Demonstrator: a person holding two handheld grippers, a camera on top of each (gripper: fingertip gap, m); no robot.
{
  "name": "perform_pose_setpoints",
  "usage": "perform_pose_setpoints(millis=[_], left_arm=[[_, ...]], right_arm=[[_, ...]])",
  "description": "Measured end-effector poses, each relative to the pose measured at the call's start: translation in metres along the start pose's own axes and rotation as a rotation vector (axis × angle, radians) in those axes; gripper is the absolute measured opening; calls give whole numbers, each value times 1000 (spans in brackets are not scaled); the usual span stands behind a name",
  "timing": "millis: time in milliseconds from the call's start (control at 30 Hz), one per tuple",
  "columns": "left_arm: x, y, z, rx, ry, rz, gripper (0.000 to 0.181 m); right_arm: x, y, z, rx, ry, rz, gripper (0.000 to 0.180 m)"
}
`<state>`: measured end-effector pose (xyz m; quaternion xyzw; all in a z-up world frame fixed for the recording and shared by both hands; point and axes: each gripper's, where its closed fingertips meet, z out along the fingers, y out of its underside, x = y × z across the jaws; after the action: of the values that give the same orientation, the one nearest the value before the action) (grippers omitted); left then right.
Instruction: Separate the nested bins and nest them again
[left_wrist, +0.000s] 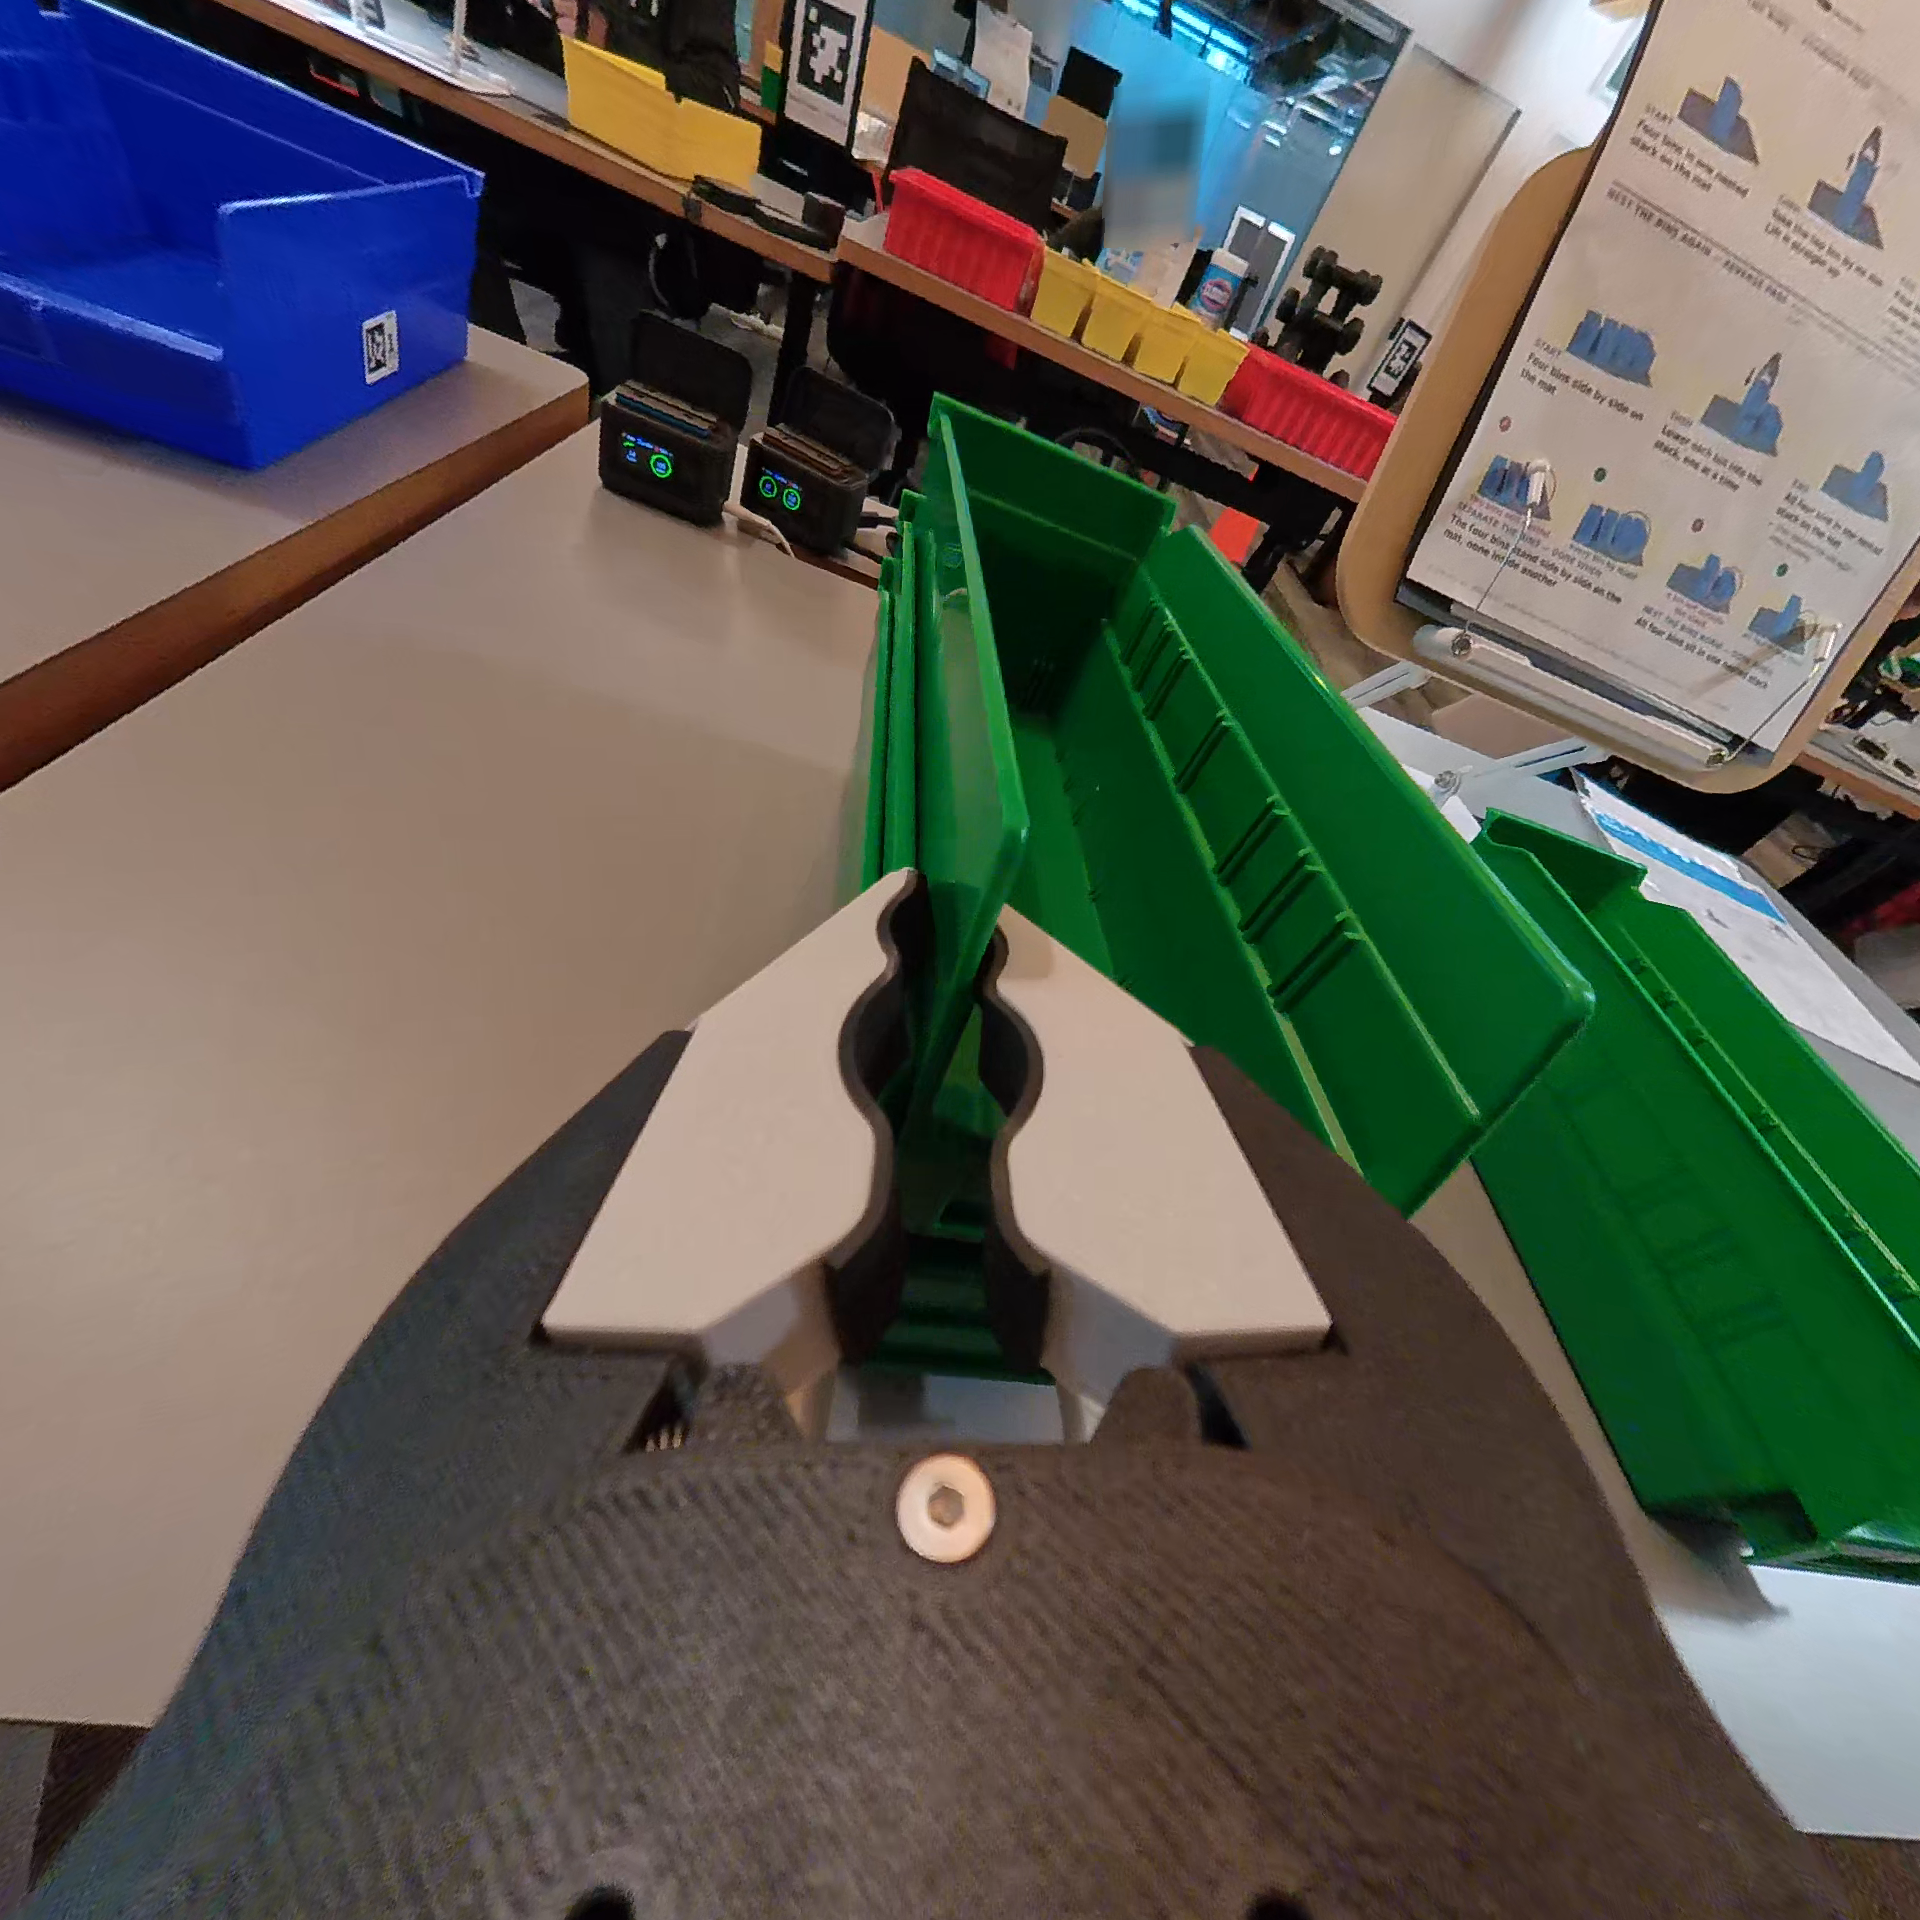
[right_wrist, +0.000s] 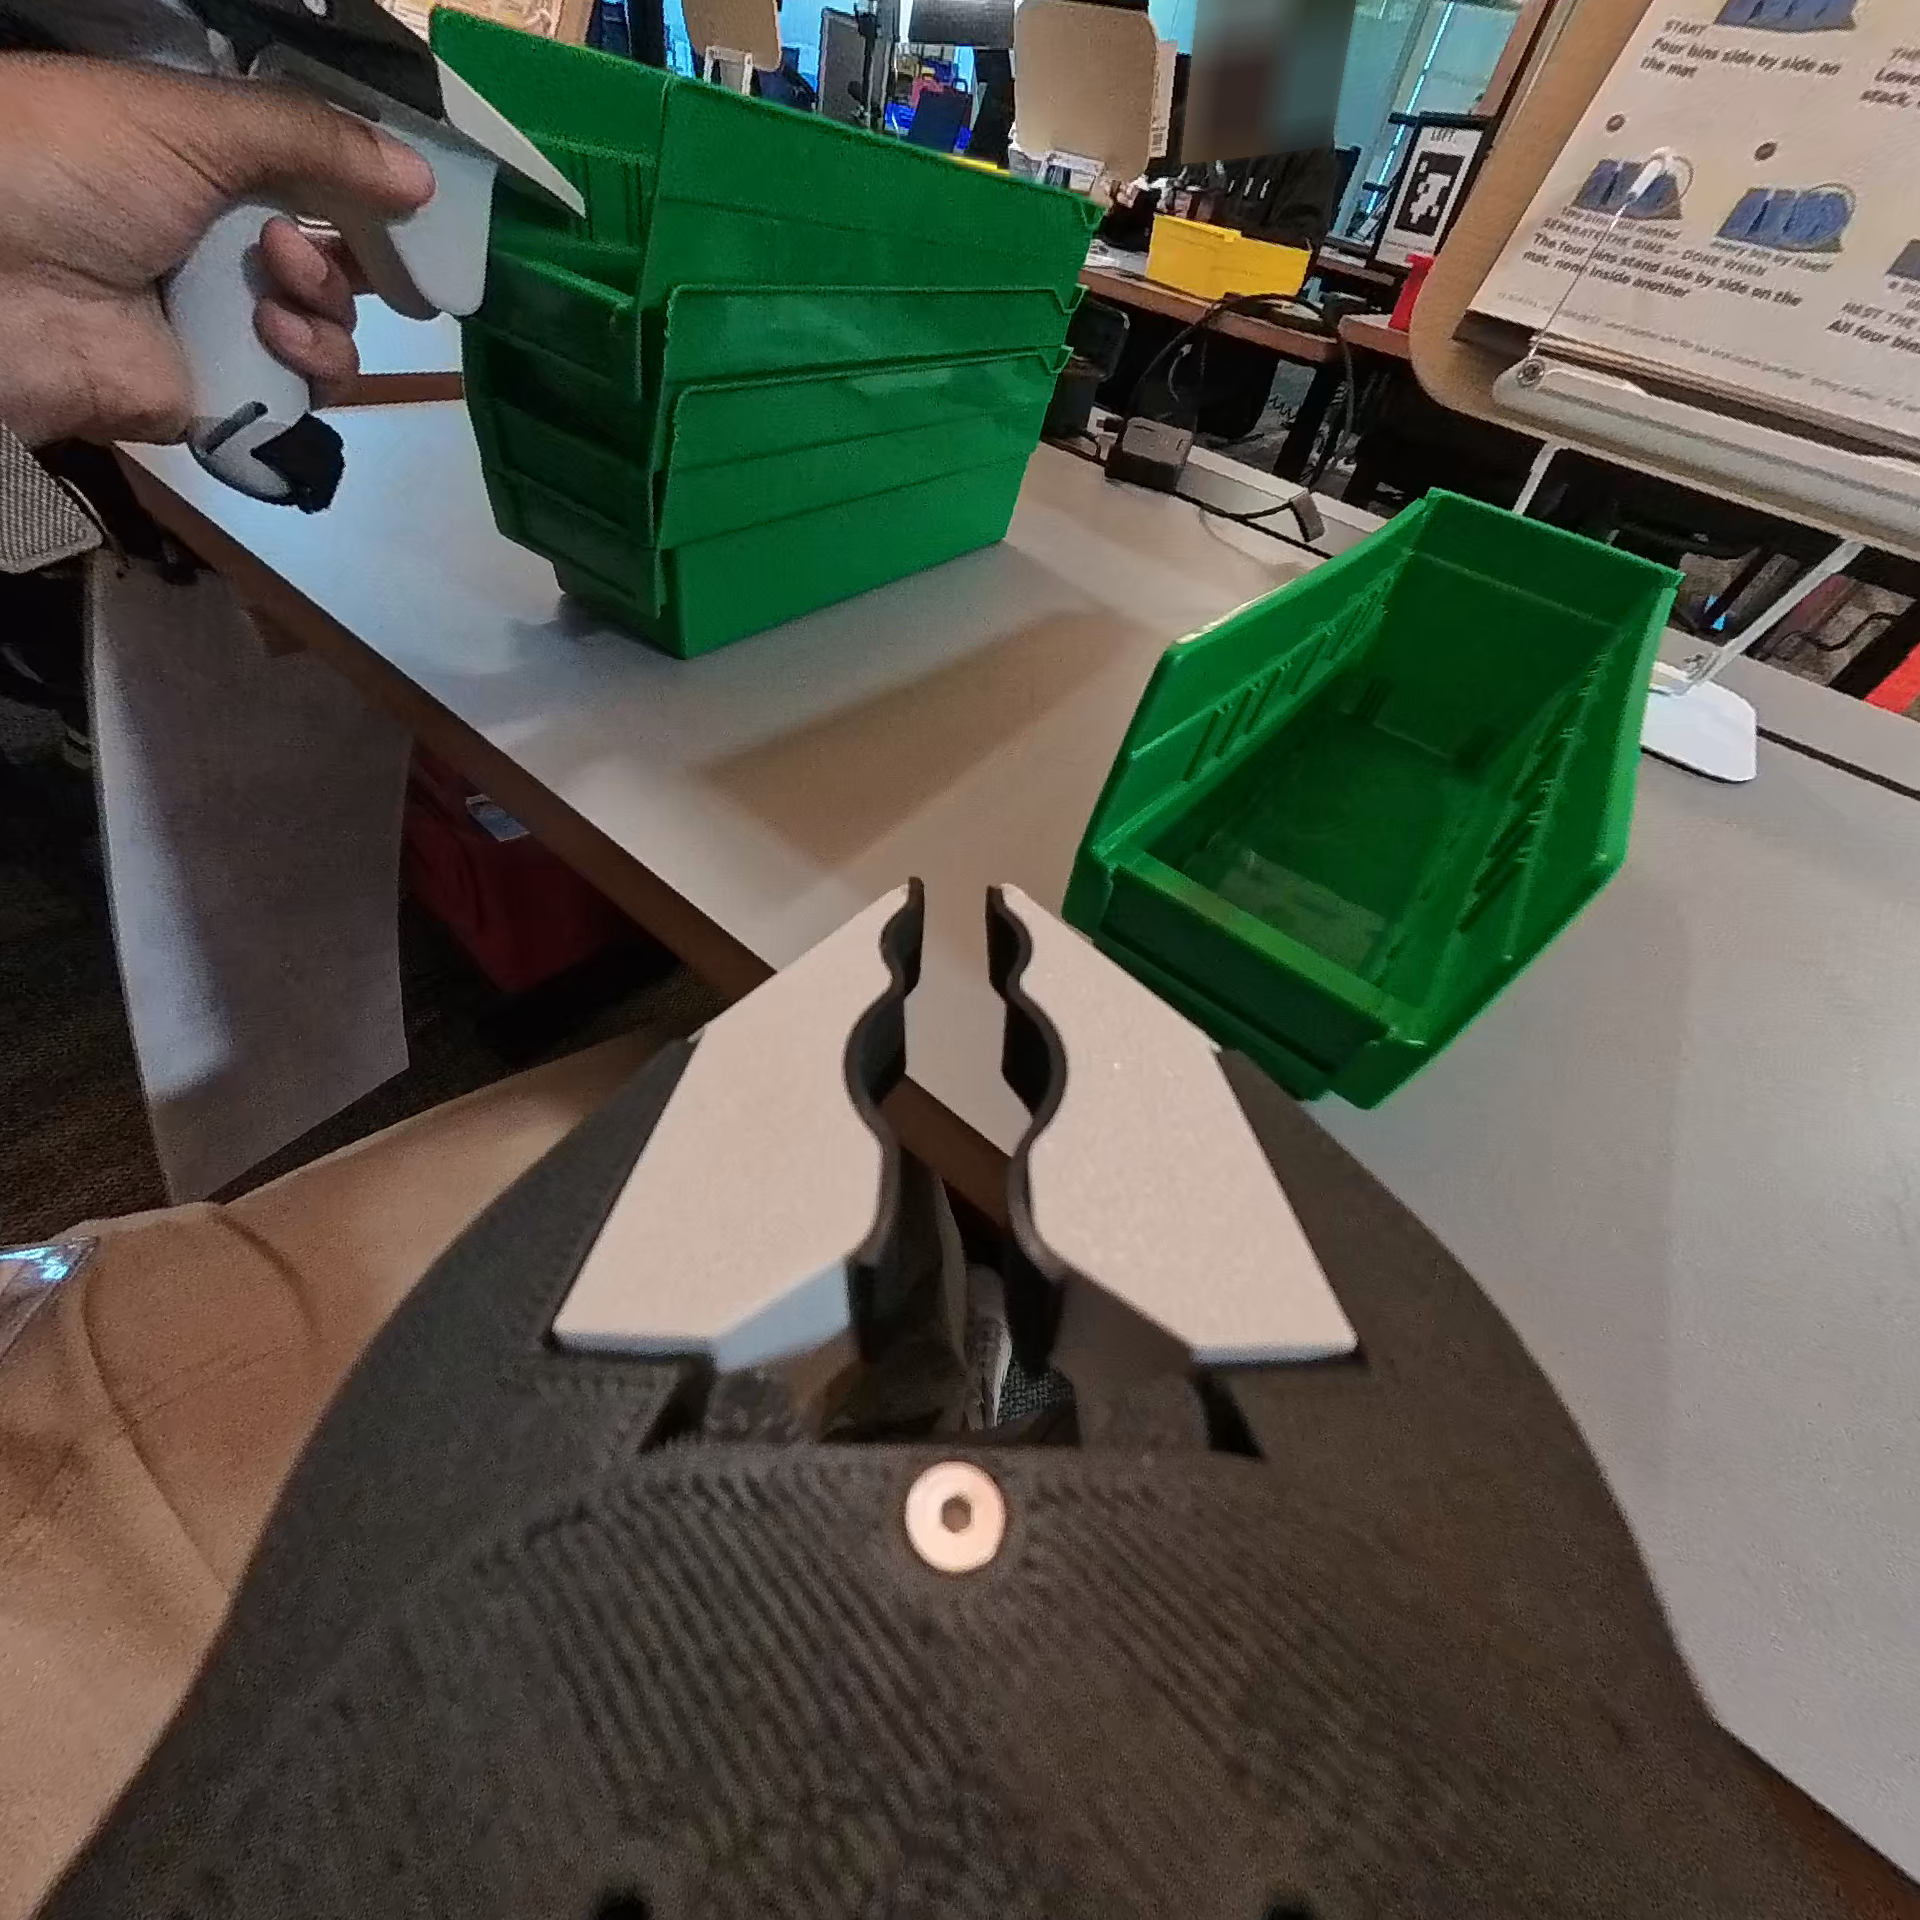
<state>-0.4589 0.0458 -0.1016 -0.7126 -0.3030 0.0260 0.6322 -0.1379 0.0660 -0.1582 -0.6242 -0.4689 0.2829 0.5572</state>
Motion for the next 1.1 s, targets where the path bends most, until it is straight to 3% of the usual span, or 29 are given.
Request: perform_pose_setpoints(millis=[33,300,367,533,767,933,1100], left_arm=[[0,0,0,6,-1,-1,3],[-3,-1,-2,42,15,-3,7],[-4,-5,-5,57,4,-21,24],[4,-38,-26,174,-3,-20,39],[86,-52,-57,271,150,58,47],[167,13,-61,157,352,111,47],[200,106,-55,-15,404,252,49]], right_arm=[[0,0,0,0,1,1,11],[15,-6,-2,33,34,38,12],[27,-12,-6,65,61,54,12],[75,-17,-17,130,195,63,14],[125,-1,-12,98,301,122,30],[128,5,0,70,265,226,41],[127,12,22,45,249,257,54]])
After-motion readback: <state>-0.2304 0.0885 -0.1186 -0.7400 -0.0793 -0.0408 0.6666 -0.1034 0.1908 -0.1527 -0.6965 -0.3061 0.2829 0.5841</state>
